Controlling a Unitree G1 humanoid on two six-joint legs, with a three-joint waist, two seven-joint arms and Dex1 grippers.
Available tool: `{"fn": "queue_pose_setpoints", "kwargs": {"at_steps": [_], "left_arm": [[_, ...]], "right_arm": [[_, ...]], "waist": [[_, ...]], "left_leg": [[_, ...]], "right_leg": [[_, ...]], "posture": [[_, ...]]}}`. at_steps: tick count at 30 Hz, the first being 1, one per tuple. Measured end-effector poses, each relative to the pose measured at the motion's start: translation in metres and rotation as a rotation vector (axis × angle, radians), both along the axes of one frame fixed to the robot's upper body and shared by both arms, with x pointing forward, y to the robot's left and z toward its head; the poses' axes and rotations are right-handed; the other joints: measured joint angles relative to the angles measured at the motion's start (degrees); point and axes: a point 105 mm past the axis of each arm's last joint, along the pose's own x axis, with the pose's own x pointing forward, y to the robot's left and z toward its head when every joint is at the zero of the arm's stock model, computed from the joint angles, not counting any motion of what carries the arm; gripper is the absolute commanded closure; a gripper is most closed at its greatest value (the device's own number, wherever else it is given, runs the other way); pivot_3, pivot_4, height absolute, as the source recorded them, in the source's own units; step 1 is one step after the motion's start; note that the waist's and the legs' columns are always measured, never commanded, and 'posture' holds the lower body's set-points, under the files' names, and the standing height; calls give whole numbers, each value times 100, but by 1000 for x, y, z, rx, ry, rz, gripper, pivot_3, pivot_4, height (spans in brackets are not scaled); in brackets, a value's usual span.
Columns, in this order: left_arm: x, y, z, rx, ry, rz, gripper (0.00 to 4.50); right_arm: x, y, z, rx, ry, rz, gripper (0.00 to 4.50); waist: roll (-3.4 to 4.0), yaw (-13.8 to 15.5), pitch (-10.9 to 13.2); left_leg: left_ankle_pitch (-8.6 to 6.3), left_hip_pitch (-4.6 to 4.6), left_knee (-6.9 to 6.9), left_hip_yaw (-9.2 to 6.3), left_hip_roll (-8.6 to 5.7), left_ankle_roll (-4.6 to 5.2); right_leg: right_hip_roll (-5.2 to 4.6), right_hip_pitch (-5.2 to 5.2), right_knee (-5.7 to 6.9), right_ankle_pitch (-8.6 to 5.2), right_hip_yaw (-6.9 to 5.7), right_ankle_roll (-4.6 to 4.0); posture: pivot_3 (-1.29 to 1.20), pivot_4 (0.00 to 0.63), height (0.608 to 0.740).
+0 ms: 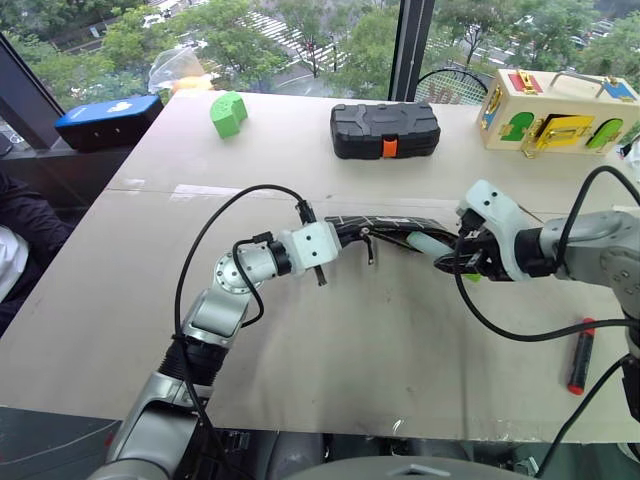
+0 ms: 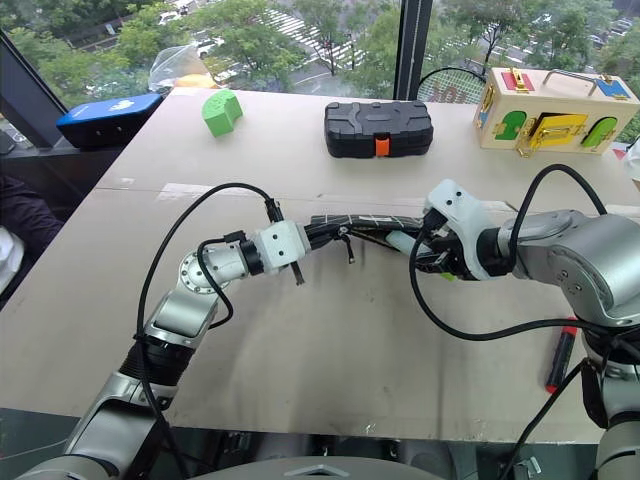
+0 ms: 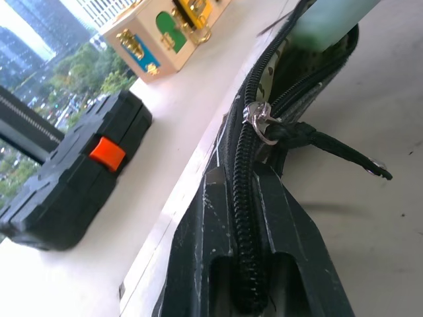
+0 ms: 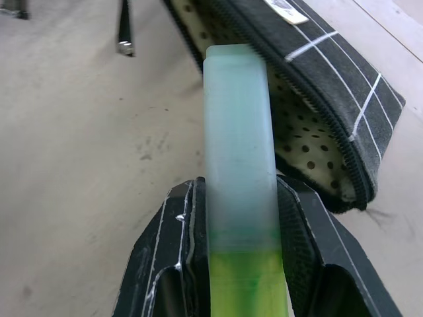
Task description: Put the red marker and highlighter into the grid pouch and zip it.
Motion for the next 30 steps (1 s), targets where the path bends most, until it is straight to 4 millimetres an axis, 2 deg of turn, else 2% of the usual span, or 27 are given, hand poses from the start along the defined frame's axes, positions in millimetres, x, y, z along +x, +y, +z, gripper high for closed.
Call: {"fn": "queue_pose_setpoints", "kwargs": {"at_steps": [4, 6, 9, 10, 12, 13, 15, 21, 25, 29, 30], "left_arm": [[-5, -4, -2, -7, 7, -33, 4500], [-8, -6, -6, 0, 16, -52, 4500], [-14, -10, -10, 5, 26, -75, 4500], [-15, -11, -12, 6, 29, -81, 4500], [-17, -11, -14, 9, 41, -87, 4500], [-19, -11, -15, 5, 51, -85, 4500], [-19, -10, -19, -17, 94, -70, 4500], [-12, 4, -19, -68, 187, 12, 4500], [-7, 4, -16, -83, 199, 34, 4500], [-4, 4, -13, -85, 191, 38, 4500], [-3, 3, -12, -83, 185, 32, 4500]], "right_arm": [[11, 4, -8, 9, 28, -31, 3716], [19, 16, -11, 25, 40, -21, 3716], [25, 31, -10, 56, 44, 8, 2215], [27, 34, -10, 67, 47, 9, 1965], [32, 36, -13, 84, 58, 1, 829], [32, 35, -14, 87, 64, 2, 486], [31, 30, -12, 79, 63, 2, 117], [4, 1, 12, 107, 14, 52, 117], [-26, -1, 36, 220, -133, 131, 117], [-33, -21, 41, 256, -265, -12, 117], [-33, -39, 34, 223, -289, -148, 117]], "waist": [[0, -15, 0], [1, -31, 0], [2, -17, 1], [1, -9, 0], [1, 17, 1], [2, 20, 1], [1, 20, 1], [1, 22, 1], [0, 11, 0], [-2, 44, -1], [-5, 67, -3]], "left_leg": [[1, 3, 0, 4, 0, -2], [1, 8, 0, 8, 1, -3], [4, 7, 0, 5, 2, -6], [5, 6, 0, 5, 1, -8], [6, -1, 2, 6, -1, -9], [6, -2, 2, 6, -1, -9], [5, -3, 2, 7, -1, -8], [-2, -3, 1, -3, 0, 2], [-7, 5, -1, -7, 1, 11], [-7, 3, 4, -16, 0, 11], [-7, 2, 7, -17, 0, 10]], "right_leg": [[1, 0, 3, 0, 3, 0], [3, -1, 9, 0, 6, 0], [4, -1, 9, 0, 1, 0], [3, -1, 9, 0, 1, 0], [1, -1, 5, 0, -2, 0], [0, -1, 3, 0, -1, 0], [-2, -1, 0, 0, 0, 0], [-1, 1, -4, 0, -5, 1], [2, 7, -3, 0, 0, 1], [0, 14, -5, 0, 3, 1], [0, 15, -7, 0, 8, 1]], "posture": [[0, 150, 740], [0, 150, 740], [0, 150, 740], [0, 150, 740], [0, 150, 740], [0, 150, 740], [0, 150, 740], [0, 150, 740], [0, 150, 740], [0, 150, 740], [0, 150, 740]]}}
